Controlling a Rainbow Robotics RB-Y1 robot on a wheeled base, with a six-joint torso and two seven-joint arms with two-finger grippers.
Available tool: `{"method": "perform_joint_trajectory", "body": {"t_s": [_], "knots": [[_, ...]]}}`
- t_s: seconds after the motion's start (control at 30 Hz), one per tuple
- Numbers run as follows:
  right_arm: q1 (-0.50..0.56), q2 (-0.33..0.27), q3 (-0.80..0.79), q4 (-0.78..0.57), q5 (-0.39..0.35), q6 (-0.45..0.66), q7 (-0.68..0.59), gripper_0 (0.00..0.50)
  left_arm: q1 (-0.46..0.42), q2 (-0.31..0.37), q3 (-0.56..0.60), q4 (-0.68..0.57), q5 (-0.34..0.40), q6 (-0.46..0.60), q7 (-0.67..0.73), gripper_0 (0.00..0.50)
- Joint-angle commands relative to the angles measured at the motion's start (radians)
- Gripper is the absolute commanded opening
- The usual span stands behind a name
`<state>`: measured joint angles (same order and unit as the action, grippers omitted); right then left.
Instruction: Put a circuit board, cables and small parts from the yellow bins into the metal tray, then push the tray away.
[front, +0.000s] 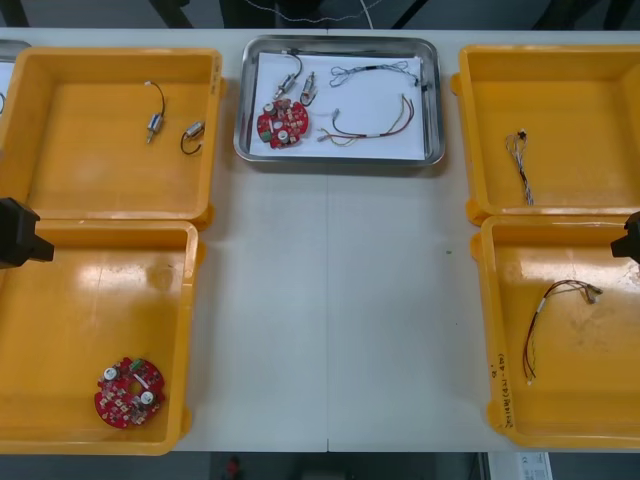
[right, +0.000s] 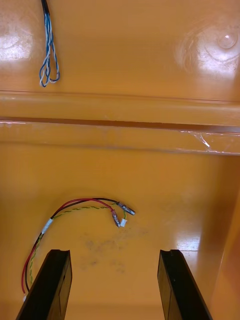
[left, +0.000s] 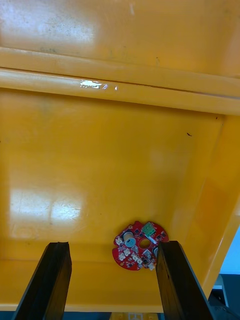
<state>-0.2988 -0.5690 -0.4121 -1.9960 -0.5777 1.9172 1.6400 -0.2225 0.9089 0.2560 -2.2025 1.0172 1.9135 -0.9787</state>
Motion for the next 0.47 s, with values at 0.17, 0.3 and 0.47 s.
{"method": "perform_joint_trajectory", "body": {"t_s": [0.17,0.3,0.47], "knots": [[-0.025,-0.041,0.01,-0.015,-0.008,0.003,-0.034,0.5,0.015,0.044,0.031,-0.028,0.008,0.006,-0.067,0.5],[-0.025,-0.041,0.01,-0.015,-0.008,0.003,-0.034,0.5,0.015,0.044,0.031,-0.028,0.008,0.006,-0.067,0.5],[-0.025,-0.041,0.01,-0.015,-0.008,0.003,-0.034,0.5,0.015,0.044,0.031,-0.028,0.008,0.006,-0.067,0.5]]}}
